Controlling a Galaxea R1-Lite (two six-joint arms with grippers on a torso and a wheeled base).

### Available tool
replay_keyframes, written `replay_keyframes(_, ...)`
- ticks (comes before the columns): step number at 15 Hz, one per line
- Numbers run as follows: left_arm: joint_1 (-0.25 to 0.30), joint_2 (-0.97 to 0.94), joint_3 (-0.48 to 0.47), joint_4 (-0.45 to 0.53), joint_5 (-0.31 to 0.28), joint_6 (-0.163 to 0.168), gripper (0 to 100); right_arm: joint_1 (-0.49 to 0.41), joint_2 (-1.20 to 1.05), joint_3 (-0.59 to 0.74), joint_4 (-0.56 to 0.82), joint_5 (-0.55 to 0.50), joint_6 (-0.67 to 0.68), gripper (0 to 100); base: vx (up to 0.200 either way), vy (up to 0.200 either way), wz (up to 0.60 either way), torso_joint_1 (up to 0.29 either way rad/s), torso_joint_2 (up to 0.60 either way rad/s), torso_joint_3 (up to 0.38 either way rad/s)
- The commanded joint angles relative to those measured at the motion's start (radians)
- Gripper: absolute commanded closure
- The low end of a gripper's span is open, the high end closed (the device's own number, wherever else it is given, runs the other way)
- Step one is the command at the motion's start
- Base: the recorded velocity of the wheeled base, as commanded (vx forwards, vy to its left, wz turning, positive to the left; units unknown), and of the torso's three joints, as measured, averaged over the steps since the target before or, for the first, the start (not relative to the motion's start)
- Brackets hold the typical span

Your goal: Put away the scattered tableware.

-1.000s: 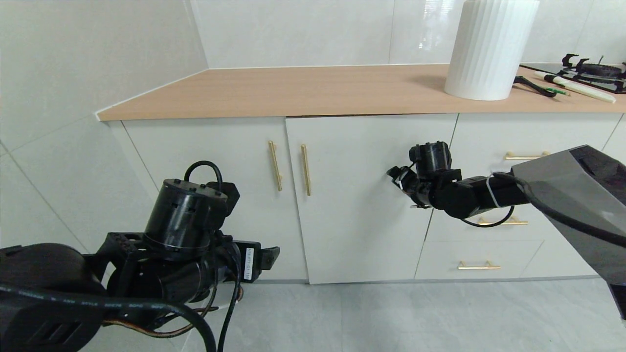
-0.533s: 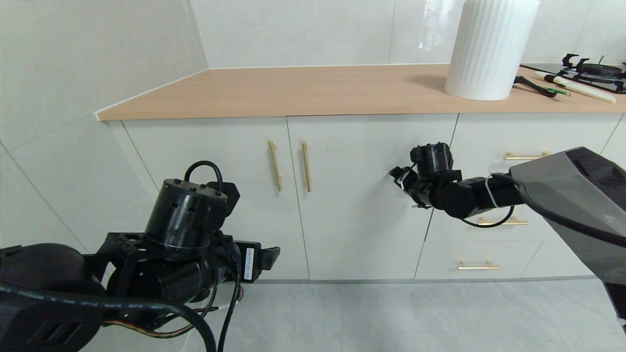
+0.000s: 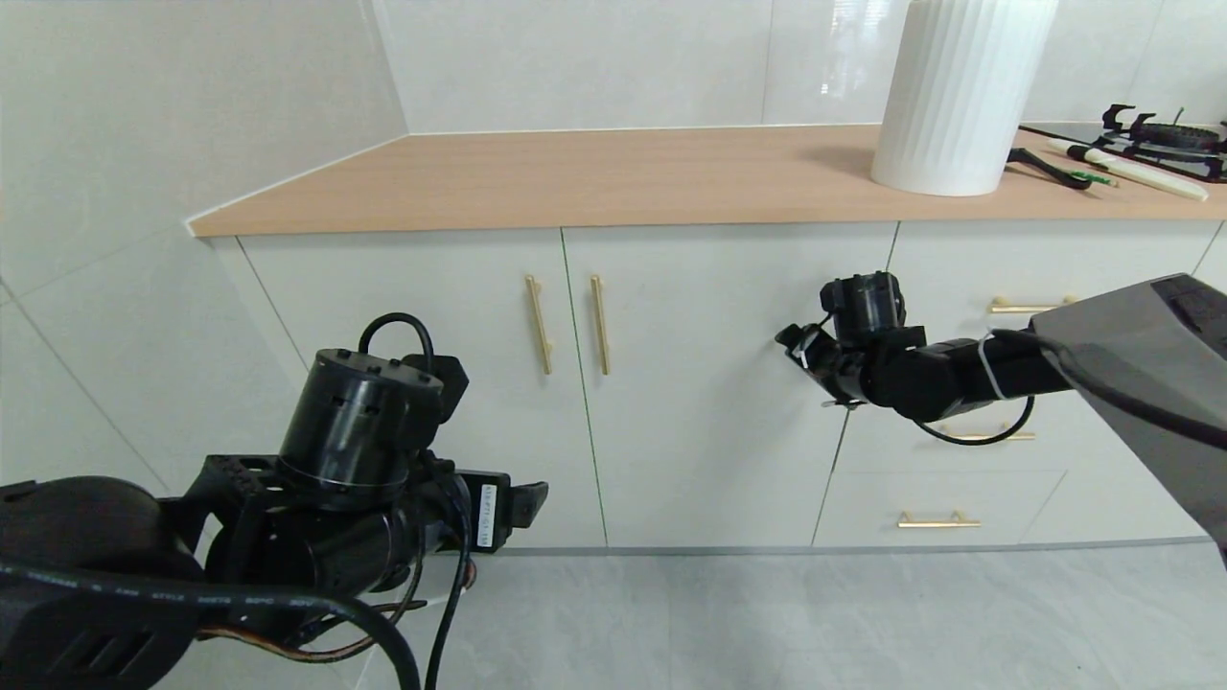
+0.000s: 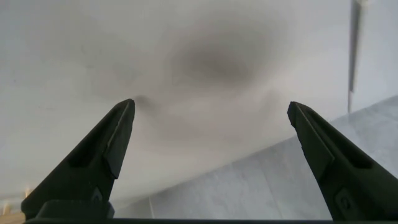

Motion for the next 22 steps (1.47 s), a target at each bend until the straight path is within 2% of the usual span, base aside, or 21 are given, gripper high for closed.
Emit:
replay_keyframes(1, 0.003, -0.026, -0.002, 0.000, 0.002, 0.000, 0, 0.024, -0.184, 0.114, 0.004, 0.031, -0.009, 0, 0.000, 0.000, 0.00, 0.000, 0.00, 0.000)
replay_keyframes(3, 0.013, -0.141, 0.012, 0.008, 0.039, 0.003, 0, 0.027, -0.464, 0.321, -0.002, 0.023, -0.140, 0, 0.000, 0.000, 0.00, 0.000, 0.00, 0.000)
replay_keyframes(4, 0.039, -0.218, 0.055, 0.011, 0.068, 0.017, 0, 0.011, -0.610, 0.427, -0.002, 0.020, -0.227, 0, 0.000, 0.000, 0.00, 0.000, 0.00, 0.000)
replay_keyframes(5, 0.059, -0.281, 0.090, 0.011, 0.085, 0.047, 0, -0.002, -0.717, 0.504, -0.002, 0.018, -0.293, 0, 0.000, 0.000, 0.00, 0.000, 0.00, 0.000)
replay_keyframes(6, 0.112, -0.424, 0.163, 0.012, 0.105, 0.124, 0, -0.006, -0.912, 0.671, -0.002, 0.017, -0.407, 0, 0.000, 0.000, 0.00, 0.000, 0.00, 0.000)
replay_keyframes(7, 0.144, -0.523, 0.207, 0.018, 0.107, 0.173, 0, -0.017, -1.046, 0.783, -0.002, 0.017, -0.500, 0, 0.000, 0.000, 0.00, 0.000, 0.00, 0.000)
replay_keyframes(8, 0.167, -0.638, 0.247, 0.054, 0.108, 0.216, 0, -0.057, -1.201, 0.892, -0.006, 0.018, -0.591, 0, 0.000, 0.000, 0.00, 0.000, 0.00, 0.000)
replay_keyframes(9, 0.182, -0.754, 0.265, 0.124, 0.108, 0.241, 0, -0.097, -1.337, 0.972, -0.006, 0.032, -0.635, 0, 0.000, 0.000, 0.00, 0.000, 0.00, 0.000)
replay_keyframes(12, 0.190, -1.034, 0.230, 0.416, 0.108, 0.259, 0, -0.207, -1.604, 1.108, 0.004, 0.040, -0.694, 0, 0.000, 0.000, 0.00, 0.000, 0.00, 0.000)
replay_keyframes(13, 0.200, -1.080, 0.219, 0.471, 0.108, 0.267, 0, -0.216, -1.668, 1.147, 0.005, 0.040, -0.730, 0, 0.000, 0.000, 0.00, 0.000, 0.00, 0.000)
replay_keyframes(14, 0.263, -1.139, 0.213, 0.518, 0.107, 0.271, 0, -0.218, -1.779, 1.204, 0.024, 0.038, -0.796, 0, 0.000, 0.000, 0.00, 0.000, 0.00, 0.000)
replay_keyframes(16, 0.328, -1.247, 0.229, 0.543, 0.104, 0.302, 0, -0.218, -1.955, 1.279, 0.110, 0.023, -0.884, 0, 0.000, 0.000, 0.00, 0.000, 0.00, 0.000)
replay_keyframes(17, 0.368, -1.306, 0.242, 0.554, 0.104, 0.322, 0, -0.223, -2.034, 1.299, 0.156, 0.023, -0.884, 0, 0.000, 0.000, 0.00, 0.000, 0.00, 0.000)
replay_keyframes(18, 0.385, -1.330, 0.250, 0.555, 0.104, 0.330, 0, -0.224, -2.061, 1.306, 0.174, 0.023, -0.884, 0, 0.000, 0.000, 0.00, 0.000, 0.00, 0.000)
replay_keyframes(19, 0.434, -1.445, 0.293, 0.580, 0.101, 0.351, 0, -0.232, -2.184, 1.337, 0.240, 0.026, -0.890, 0, 0.000, 0.000, 0.00, 0.000, 0.00, 0.000)
replay_keyframes(20, 0.452, -1.507, 0.316, 0.607, 0.101, 0.370, 0, -0.233, -2.193, 1.348, 0.257, 0.017, -0.888, 0, 0.000, 0.000, 0.00, 0.000, 0.00, 0.000)
replay_keyframes(21, 0.458, -1.507, 0.331, 0.620, 0.124, 0.345, 0, -0.236, -2.192, 1.355, 0.248, -0.015, -0.888, 0, 0.000, 0.000, 0.00, 0.000, 0.00, 0.000)
replay_keyframes(22, 0.475, -1.505, 0.333, 0.618, 0.156, 0.291, 0, -0.243, -2.192, 1.358, 0.235, -0.063, -0.888, 0, 0.000, 0.000, 0.00, 0.000, 0.00, 0.000)
